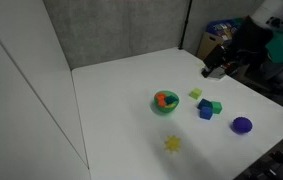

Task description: Put the yellow plastic toy in the bowl

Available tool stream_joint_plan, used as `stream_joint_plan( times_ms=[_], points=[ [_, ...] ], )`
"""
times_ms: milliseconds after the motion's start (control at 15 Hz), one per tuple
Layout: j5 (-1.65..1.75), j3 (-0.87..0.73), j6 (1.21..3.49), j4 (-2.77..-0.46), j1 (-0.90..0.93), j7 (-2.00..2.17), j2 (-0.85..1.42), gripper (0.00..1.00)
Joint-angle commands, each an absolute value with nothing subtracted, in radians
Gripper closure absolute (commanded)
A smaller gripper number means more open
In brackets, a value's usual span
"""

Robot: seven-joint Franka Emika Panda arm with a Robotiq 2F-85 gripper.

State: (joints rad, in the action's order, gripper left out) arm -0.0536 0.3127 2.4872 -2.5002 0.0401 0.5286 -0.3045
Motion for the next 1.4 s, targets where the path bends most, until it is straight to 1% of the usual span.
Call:
stream_joint_plan(
  times_ms=[0,267,467,1000,1333],
  points=[
    [-0.045,0.294,2.486,-2.5,0.059,0.534,-0.303,0.0],
    [-0.045,0.294,2.486,-2.5,0.059,0.534,-0.303,0.0],
    [-0.056,0.282,2.443,-2.444,0.063,0.518,-0.252,0.0],
    [-0.123,0.216,2.239,-2.206,0.098,0.412,-0.035,0.0],
    [-0.194,0.186,2.151,-2.147,0.116,0.279,0.088,0.0]
  ],
)
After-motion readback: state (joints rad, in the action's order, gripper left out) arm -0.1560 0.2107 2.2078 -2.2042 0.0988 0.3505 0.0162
